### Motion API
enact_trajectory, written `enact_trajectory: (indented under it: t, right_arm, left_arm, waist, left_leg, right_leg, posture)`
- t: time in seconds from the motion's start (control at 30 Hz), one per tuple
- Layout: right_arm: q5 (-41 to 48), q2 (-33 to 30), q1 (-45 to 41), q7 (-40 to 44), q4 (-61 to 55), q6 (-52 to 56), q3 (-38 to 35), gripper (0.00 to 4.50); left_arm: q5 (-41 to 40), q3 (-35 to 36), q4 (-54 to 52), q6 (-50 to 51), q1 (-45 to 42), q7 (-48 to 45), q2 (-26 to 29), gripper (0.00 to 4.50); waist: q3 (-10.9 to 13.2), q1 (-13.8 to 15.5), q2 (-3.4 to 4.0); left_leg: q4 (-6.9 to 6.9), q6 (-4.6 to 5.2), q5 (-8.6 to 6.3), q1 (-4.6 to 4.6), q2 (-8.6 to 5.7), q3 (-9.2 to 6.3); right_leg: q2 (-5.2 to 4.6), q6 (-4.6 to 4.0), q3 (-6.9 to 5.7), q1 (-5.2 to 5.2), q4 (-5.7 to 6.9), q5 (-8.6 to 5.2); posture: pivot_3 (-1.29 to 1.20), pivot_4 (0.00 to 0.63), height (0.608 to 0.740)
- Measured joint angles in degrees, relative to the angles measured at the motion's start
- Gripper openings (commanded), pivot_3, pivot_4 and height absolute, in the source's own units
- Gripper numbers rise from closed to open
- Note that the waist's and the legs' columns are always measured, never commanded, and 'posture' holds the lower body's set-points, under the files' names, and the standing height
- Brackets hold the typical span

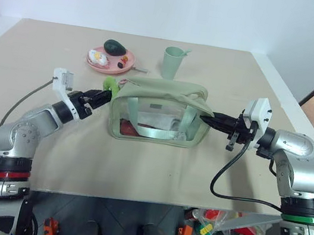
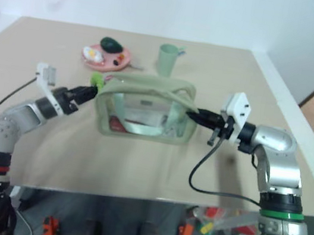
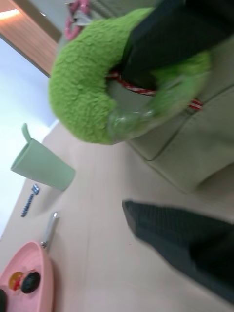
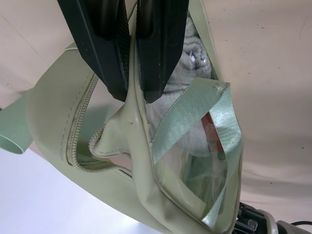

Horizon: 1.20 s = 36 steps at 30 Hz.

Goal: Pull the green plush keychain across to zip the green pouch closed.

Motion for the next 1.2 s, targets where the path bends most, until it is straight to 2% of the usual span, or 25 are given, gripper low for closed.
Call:
enact_trajectory:
  t: [0.17,0.3,0.5,0.7,0.87,1.07,1.2]
  right_arm:
    - [-0.01,-0.25,0.55,0.03,-0.18,0.03,0.00,0.00]
    - [-0.19,-0.60,0.89,0.27,-0.17,-0.73,0.02,0.00]
    - [-0.25,-1.02,1.05,0.26,-0.14,-0.77,0.01,0.00]
    - [-0.20,-1.91,1.83,0.54,-0.13,-1.34,-0.12,0.00]
    - [-0.21,-2.06,2.13,0.71,-0.12,-1.74,-0.10,0.00]
    - [-0.18,-2.06,2.58,0.39,-0.34,-1.94,-0.09,0.00]
    - [-0.14,-2.08,2.95,-0.04,-0.96,-1.89,-0.11,0.00]
  left_arm:
    - [0.17,0.24,1.86,-1.40,-0.87,-0.89,-0.70,1.23]
    - [0.35,0.12,2.48,-1.79,-0.97,-2.38,-1.11,0.03]
    - [-2.44,0.35,-2.74,1.25,-2.59,-3.17,0.44,0.03]
    - [-6.85,-1.35,-10.35,4.90,-13.68,-2.82,1.14,0.03]
    - [-4.29,-8.55,-9.28,4.79,-19.06,-3.84,-1.30,0.03]
    - [2.96,-13.68,-4.51,2.75,-19.17,-5.39,-1.19,0.03]
    - [5.85,-14.97,-3.38,2.27,-19.16,-6.66,-0.08,1.30]
  waist:
    - [0.00,0.01,0.00]
    - [0.00,0.04,0.00]
    - [0.01,0.10,-0.03]
    - [0.04,0.54,-0.08]
    - [0.04,0.44,-0.08]
    - [0.04,0.48,-0.08]
    - [0.05,0.46,-0.08]
  left_leg:
    - [-0.01,0.00,0.00,-0.01,0.00,-0.01]
    - [0.01,-0.01,0.00,-0.01,-0.02,0.00]
    - [0.01,-0.01,0.00,-0.08,-0.02,-0.03]
    - [0.03,-0.02,0.01,-0.01,-0.09,0.02]
    - [0.03,-0.05,0.03,-0.01,-0.11,0.01]
    - [0.01,-0.05,0.03,-0.03,-0.08,-0.05]
    - [0.01,-0.05,0.03,-0.04,-0.09,-0.01]
  right_leg:
    - [0.00,0.00,0.00,0.01,0.00,0.00]
    - [-0.01,0.01,0.00,0.01,0.00,0.01]
    - [-0.01,0.03,-0.01,-0.01,-0.01,0.00]
    - [-0.08,0.09,0.05,0.05,-0.03,0.01]
    - [-0.06,0.11,0.06,0.05,-0.03,0.02]
    - [-0.02,0.10,0.03,0.03,-0.02,0.01]
    - [-0.04,0.10,0.06,0.03,-0.04,0.01]
  posture:
    - [0.00,0.150,0.740]
    - [0.00,0.150,0.740]
    - [0.00,0.150,0.740]
    - [0.00,0.150,0.740]
    - [0.00,0.150,0.740]
    - [0.00,0.150,0.740]
    - [0.00,0.150,0.740]
